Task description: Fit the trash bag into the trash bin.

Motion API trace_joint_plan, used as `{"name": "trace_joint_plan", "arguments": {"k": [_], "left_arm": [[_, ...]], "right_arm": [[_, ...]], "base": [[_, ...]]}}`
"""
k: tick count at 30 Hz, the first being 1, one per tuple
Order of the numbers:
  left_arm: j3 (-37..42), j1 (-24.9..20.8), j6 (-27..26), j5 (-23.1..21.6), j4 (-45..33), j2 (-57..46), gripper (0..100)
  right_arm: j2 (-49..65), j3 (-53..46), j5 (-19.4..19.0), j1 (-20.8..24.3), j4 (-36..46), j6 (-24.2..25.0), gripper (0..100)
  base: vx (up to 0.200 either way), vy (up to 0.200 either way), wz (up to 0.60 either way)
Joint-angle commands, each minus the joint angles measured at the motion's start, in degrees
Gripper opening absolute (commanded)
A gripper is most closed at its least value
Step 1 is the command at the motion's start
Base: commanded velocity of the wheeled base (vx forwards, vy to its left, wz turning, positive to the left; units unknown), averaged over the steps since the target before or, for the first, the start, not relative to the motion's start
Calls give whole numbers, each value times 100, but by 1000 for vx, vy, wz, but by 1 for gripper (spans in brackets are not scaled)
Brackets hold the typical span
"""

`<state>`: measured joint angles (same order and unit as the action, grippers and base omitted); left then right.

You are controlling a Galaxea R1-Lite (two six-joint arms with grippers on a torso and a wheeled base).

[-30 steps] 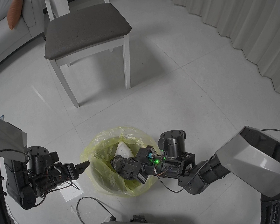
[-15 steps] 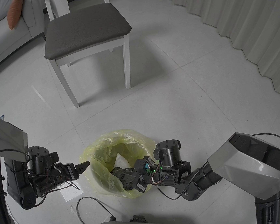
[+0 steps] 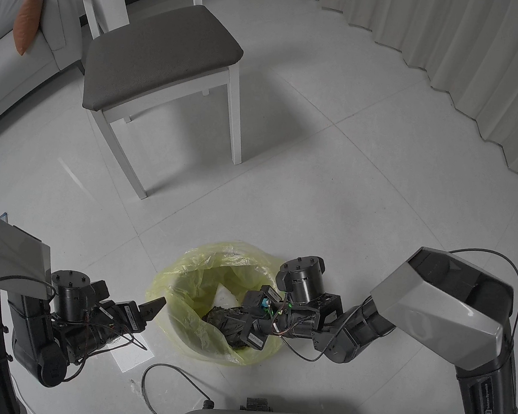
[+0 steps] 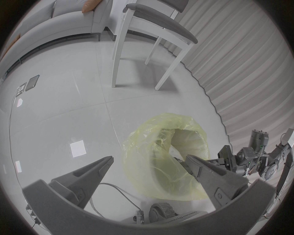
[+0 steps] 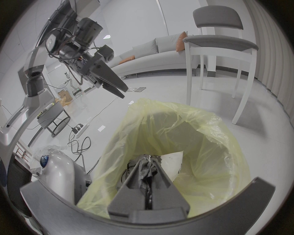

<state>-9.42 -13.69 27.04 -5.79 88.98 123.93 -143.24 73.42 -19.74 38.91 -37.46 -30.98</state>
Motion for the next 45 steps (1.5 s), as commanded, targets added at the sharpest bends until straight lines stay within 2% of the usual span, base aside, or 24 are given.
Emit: {"name": "trace_joint_plan", "arguments": {"k": [1,18,27,35,45], "left_arm": [[2,-2,3,-1,102,70,100],[19,-195,-14,-1,102,712,100],[-438,-90,-14,-10,102,1274,100],[-543,226,-419,-45,102,1731,100],[-1088,253,-805,-45,102,2091,100]], "right_arm": [[-327,207,-4,-33,64,-22,100],[701,-188,-4,-182,-77,13,100],[1211,-671,-4,-138,-279,-5,100],[1553,-803,-4,-138,-297,-14,100],[1650,-944,-4,-138,-314,-22,100]], "base": [[0,0,0],[0,0,0],[0,0,0],[0,0,0],[0,0,0]]}}
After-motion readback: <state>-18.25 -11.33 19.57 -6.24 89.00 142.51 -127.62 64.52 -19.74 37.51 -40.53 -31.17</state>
